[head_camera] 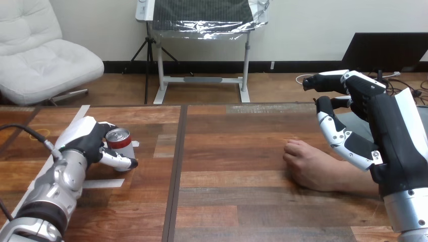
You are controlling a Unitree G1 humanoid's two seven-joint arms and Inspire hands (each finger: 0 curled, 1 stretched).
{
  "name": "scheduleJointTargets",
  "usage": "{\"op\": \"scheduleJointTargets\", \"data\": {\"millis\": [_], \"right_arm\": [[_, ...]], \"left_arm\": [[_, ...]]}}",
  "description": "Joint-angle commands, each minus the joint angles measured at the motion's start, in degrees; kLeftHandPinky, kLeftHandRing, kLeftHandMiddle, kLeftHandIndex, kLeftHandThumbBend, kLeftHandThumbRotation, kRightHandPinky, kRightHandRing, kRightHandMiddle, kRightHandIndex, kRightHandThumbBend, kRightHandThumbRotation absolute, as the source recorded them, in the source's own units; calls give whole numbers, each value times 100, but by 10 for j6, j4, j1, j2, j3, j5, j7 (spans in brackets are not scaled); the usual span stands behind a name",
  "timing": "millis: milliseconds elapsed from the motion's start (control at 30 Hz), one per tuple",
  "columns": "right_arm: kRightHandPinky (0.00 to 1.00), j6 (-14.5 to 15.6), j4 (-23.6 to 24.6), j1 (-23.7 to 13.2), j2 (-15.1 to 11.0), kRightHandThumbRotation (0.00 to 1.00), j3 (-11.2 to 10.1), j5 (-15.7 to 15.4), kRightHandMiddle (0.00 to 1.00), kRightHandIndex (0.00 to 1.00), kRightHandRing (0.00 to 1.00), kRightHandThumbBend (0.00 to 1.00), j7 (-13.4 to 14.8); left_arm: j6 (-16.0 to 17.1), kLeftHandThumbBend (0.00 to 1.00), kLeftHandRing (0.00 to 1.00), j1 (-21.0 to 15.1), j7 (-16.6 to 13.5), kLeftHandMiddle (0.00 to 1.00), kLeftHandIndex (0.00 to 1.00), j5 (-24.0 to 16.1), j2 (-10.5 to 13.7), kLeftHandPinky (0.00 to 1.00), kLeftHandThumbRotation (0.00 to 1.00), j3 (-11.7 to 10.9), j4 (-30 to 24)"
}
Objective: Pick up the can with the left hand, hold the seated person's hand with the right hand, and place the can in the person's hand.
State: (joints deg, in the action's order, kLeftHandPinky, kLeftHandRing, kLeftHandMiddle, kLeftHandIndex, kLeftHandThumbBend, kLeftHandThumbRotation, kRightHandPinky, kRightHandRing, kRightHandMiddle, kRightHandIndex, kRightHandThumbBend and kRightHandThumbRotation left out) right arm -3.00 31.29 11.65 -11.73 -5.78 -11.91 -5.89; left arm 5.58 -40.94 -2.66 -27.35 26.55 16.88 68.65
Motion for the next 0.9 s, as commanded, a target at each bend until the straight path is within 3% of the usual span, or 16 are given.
{"op": "scheduleJointTargets", "data": {"millis": [0, 867], "right_arm": [[62, 1, 32, -27, -10, 0, -11, 5, 71, 62, 75, 20, -1], [62, 10, 39, -29, -14, 0, -15, -1, 71, 62, 75, 21, -2]], "left_arm": [[14, 70, 82, -35, -20, 85, 82, 8, -10, 74, 20, -10, 6], [16, 71, 81, -45, -32, 85, 81, 3, -27, 73, 20, -5, 26]]}}
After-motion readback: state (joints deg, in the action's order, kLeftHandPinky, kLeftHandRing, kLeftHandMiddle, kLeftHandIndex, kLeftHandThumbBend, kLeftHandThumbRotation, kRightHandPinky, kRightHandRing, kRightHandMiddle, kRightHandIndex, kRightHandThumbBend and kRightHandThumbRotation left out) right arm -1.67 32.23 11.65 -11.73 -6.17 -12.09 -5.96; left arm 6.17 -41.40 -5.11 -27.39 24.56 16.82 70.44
